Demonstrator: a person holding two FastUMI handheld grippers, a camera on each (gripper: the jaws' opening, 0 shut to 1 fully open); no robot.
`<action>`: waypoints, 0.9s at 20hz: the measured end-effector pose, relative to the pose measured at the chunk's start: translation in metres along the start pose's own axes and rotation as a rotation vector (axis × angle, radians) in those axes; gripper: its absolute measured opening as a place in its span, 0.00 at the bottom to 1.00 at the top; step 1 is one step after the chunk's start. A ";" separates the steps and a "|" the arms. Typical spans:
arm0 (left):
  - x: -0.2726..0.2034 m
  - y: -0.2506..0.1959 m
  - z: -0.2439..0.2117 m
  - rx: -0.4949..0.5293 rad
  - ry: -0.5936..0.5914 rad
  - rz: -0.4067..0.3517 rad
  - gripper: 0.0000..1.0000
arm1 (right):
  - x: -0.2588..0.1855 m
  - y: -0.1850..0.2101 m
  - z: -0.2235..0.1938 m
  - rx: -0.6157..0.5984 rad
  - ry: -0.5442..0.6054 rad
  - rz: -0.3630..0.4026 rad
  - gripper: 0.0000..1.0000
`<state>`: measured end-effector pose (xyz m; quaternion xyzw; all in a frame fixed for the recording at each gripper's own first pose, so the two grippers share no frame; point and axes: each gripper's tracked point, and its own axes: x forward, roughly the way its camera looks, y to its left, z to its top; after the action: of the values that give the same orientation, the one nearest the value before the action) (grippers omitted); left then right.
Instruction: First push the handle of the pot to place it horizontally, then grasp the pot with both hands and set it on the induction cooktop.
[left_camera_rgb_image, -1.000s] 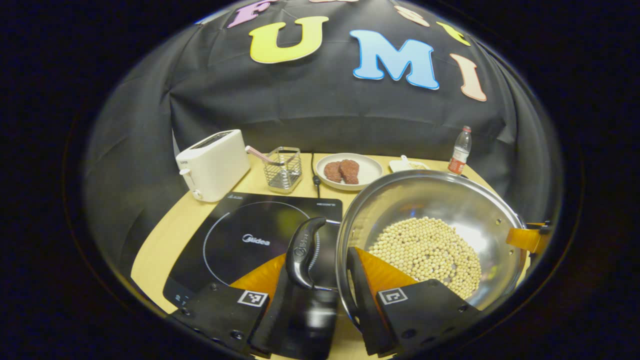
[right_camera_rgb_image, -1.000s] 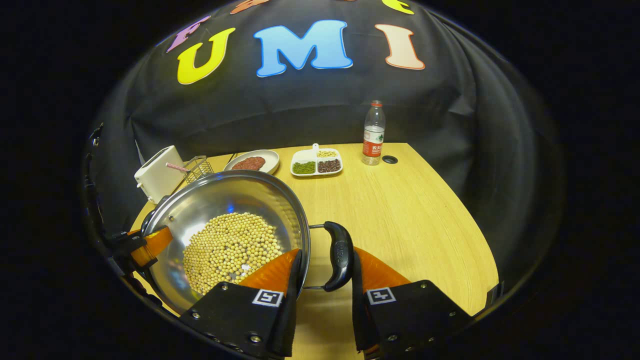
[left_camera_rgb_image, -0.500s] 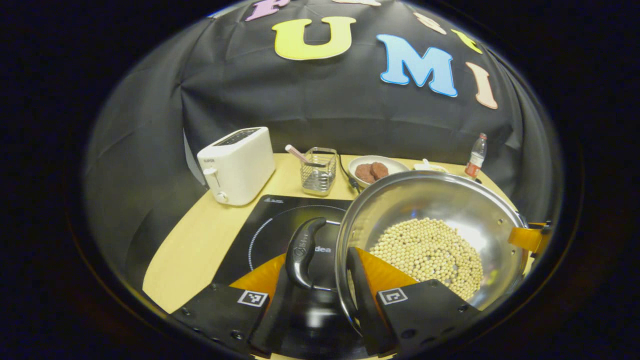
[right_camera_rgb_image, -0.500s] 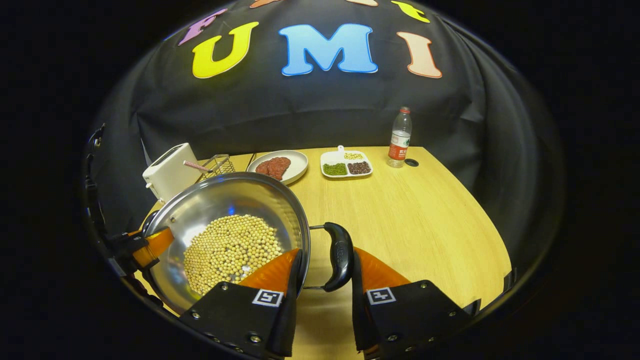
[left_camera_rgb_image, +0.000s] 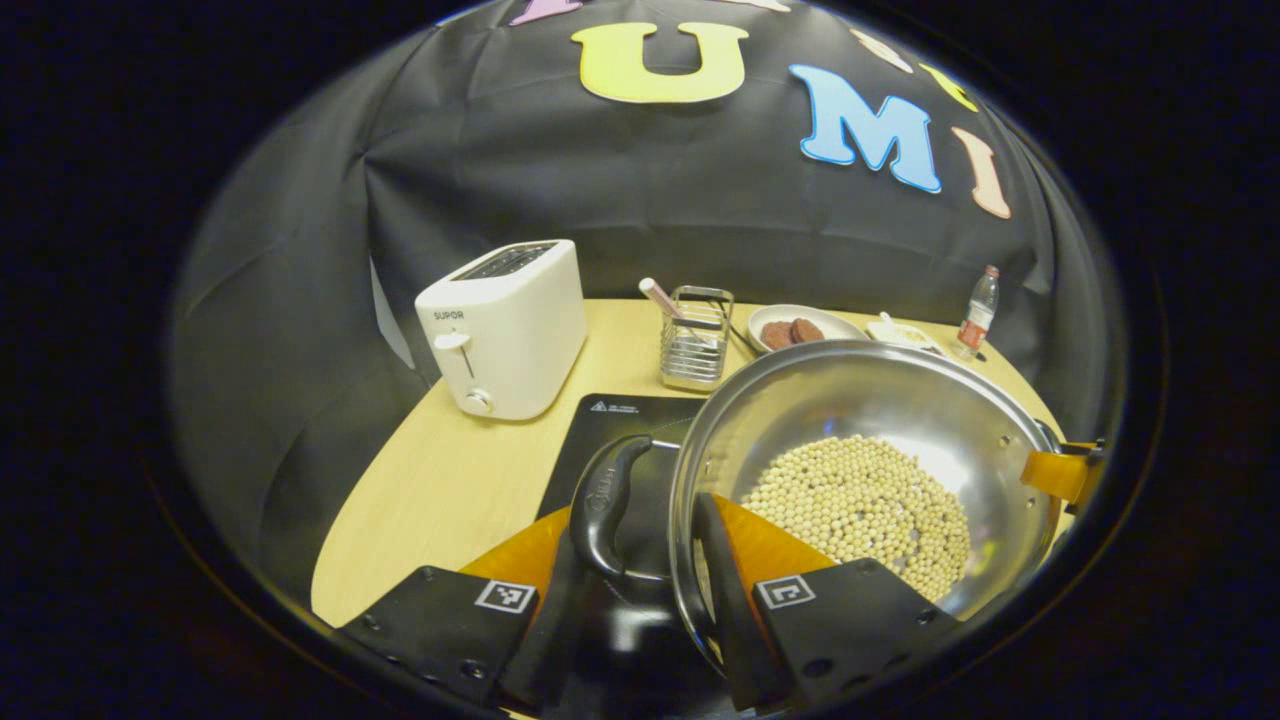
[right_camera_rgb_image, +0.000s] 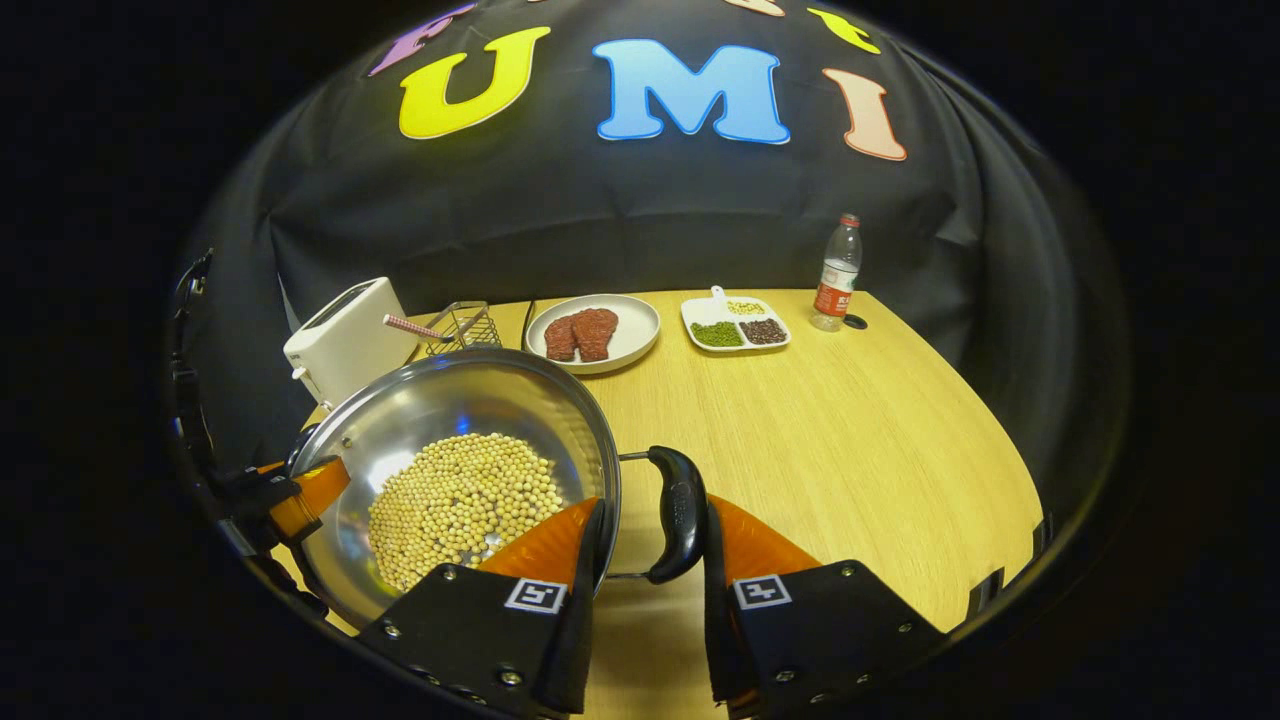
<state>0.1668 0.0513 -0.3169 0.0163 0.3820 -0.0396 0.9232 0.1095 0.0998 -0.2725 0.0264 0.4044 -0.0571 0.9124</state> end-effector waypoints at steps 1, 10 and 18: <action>0.003 0.009 0.001 0.001 -0.001 0.003 0.62 | 0.002 0.007 0.000 0.003 0.003 0.001 0.46; 0.014 0.056 -0.003 -0.031 0.008 0.036 0.70 | 0.017 0.048 -0.002 -0.024 0.004 0.024 0.46; 0.005 0.063 -0.001 -0.039 -0.039 0.088 0.71 | 0.020 0.039 0.012 -0.070 -0.089 0.088 0.63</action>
<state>0.1754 0.1142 -0.3210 0.0144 0.3635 0.0083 0.9314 0.1368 0.1360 -0.2794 0.0096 0.3638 -0.0036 0.9314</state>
